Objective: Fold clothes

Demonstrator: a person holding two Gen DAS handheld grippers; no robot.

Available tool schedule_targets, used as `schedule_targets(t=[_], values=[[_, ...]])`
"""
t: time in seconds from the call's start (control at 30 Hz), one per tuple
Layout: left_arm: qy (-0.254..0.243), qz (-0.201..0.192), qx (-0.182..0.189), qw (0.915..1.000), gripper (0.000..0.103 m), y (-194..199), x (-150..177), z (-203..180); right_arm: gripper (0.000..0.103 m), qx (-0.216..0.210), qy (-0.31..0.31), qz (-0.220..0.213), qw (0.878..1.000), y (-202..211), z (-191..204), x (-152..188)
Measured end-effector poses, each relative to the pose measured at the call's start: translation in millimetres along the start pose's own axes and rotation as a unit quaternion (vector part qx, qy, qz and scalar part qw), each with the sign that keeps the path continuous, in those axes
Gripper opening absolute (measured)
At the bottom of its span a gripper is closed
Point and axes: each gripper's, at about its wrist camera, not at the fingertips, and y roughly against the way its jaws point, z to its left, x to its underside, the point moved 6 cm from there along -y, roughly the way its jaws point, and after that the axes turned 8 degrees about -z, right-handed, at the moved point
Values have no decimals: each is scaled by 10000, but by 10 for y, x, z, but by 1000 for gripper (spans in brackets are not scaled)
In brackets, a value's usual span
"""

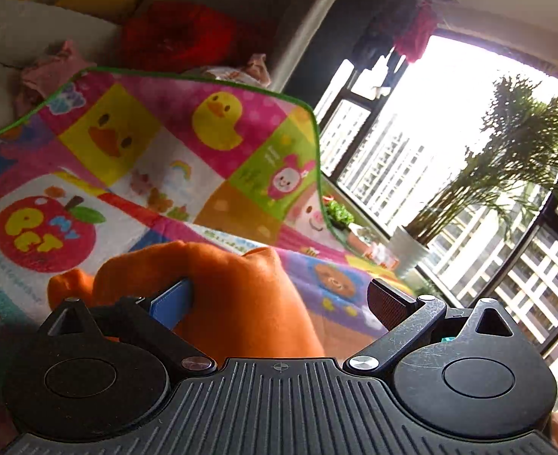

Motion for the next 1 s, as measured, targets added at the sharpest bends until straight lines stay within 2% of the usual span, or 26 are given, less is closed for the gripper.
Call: schedule_targets(t=[0.07, 0.1, 0.17, 0.3, 0.37, 0.4, 0.47, 0.57, 0.63, 0.7, 0.77, 0.83, 1.0], values=[[3, 161, -373, 9992, 100, -95, 110, 178, 103, -141, -113, -118, 9998, 50, -26, -26], [27, 216, -499, 9985, 100, -120, 165, 274, 103, -353, -230, -277, 9987, 128, -62, -80], [124, 188, -421, 9989, 100, -109, 230, 404, 103, -772, -460, -592, 9942, 287, -139, -189], [154, 124, -268, 9994, 100, -84, 246, 456, 103, -1204, -743, -1080, 9840, 476, -460, -406], [166, 102, -232, 9995, 100, -80, 246, 470, 103, -763, -937, -1072, 9869, 387, -672, -460], [176, 85, -222, 9996, 100, -71, 246, 479, 103, -616, -1249, -1025, 9849, 310, -799, -481], [187, 65, -216, 9996, 101, -53, 249, 494, 103, -679, -1942, -936, 9741, 145, -973, -495], [168, 80, -217, 9996, 101, -36, 257, 505, 103, -471, -2305, -1013, 9666, -144, -1116, -567], [137, 103, -218, 9996, 101, -27, 260, 506, 103, -404, -2238, -941, 9692, -406, -1154, -635], [68, 139, -260, 9995, 101, -25, 269, 513, 103, -200, -1967, -437, 9793, -732, -1126, -626], [-36, 170, -352, 9992, 100, -35, 302, 540, 103, -32, -1783, -170, 9838, -915, -1037, -544], [-41, 165, -363, 9992, 100, -39, 324, 568, 103, 13, -1761, -154, 9843, -899, -995, -534], [9, 148, -258, 9996, 101, -13, 331, 596, 103, 27, -1666, -486, 9848, -570, -1018, -603]])
